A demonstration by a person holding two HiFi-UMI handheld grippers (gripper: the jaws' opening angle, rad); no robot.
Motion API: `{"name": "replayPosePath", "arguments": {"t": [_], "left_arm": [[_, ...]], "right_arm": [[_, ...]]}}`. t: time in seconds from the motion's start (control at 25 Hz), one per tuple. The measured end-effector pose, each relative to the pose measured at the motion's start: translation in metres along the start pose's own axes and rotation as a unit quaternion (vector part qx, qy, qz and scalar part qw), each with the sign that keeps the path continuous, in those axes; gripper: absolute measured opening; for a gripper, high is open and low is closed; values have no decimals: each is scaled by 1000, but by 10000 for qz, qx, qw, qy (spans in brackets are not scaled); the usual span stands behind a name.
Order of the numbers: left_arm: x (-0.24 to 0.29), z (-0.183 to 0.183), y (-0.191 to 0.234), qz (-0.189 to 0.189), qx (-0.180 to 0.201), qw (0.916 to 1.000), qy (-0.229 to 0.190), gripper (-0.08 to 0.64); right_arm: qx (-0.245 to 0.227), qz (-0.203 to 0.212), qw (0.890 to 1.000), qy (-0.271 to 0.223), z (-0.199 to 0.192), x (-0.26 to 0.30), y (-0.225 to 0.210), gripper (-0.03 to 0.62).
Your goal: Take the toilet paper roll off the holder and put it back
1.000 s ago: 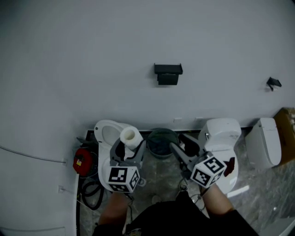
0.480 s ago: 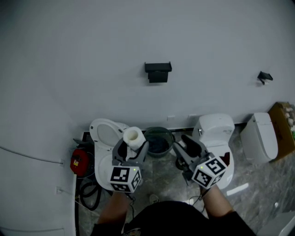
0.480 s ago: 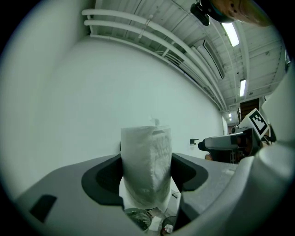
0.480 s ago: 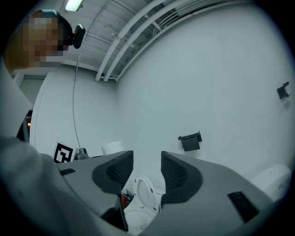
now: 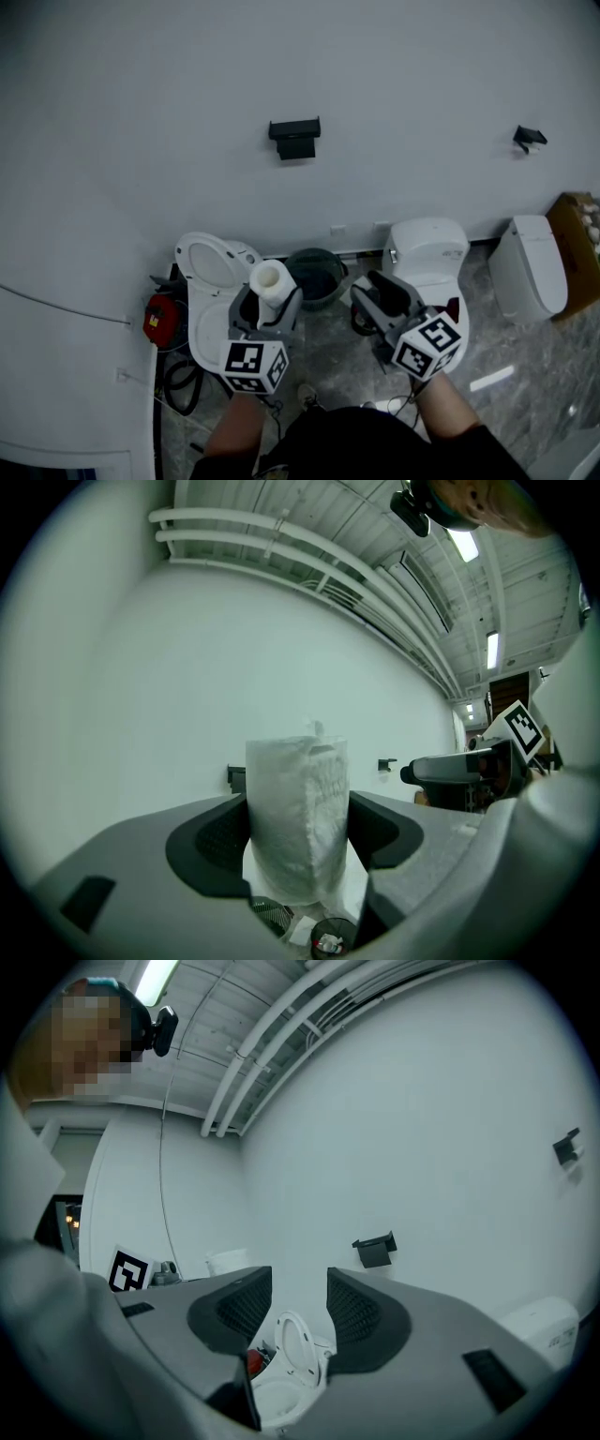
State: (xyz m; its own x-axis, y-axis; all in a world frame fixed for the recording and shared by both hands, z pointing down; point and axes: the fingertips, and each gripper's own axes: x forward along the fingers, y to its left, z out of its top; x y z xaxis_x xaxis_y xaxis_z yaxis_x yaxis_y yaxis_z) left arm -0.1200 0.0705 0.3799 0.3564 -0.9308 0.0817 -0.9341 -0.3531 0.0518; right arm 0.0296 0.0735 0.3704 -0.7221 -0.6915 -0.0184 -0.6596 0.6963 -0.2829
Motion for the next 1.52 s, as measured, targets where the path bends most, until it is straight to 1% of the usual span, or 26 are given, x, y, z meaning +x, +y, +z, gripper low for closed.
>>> {"name": "replayPosePath", "arguments": {"t": [0.16,0.28,0.44,0.64,0.8,1.04,1.32,1.52], "left_arm": [[-11,-5,-45,90,34,9999,34,307],[-21,-11,-70,185,41,9998,81,307],[-33,-19,-92,300,32,9995,107,307],[-44,-29,-107,323,21,9994,135,307],[-48,-32,-115,317,-28,9994,131,307],[-48,-29,-115,284,-48,9995,94,307],[-38,-25,-108,255,-51,9996,86,307],[-31,-26,-96,251,-68,9996,108,307]], "right_arm": [[68,119,9999,9,1,-39,-11,167],[135,202,9997,40,-1,-61,-15,166],[184,302,9994,66,-6,-83,-17,166],[203,333,9992,97,-12,-99,-15,167],[194,310,9993,127,-13,-109,-16,167],[159,279,9994,113,-10,-109,-14,166],[170,261,9995,104,-7,-98,-19,166],[193,236,9995,125,-9,-84,-23,166]]}}
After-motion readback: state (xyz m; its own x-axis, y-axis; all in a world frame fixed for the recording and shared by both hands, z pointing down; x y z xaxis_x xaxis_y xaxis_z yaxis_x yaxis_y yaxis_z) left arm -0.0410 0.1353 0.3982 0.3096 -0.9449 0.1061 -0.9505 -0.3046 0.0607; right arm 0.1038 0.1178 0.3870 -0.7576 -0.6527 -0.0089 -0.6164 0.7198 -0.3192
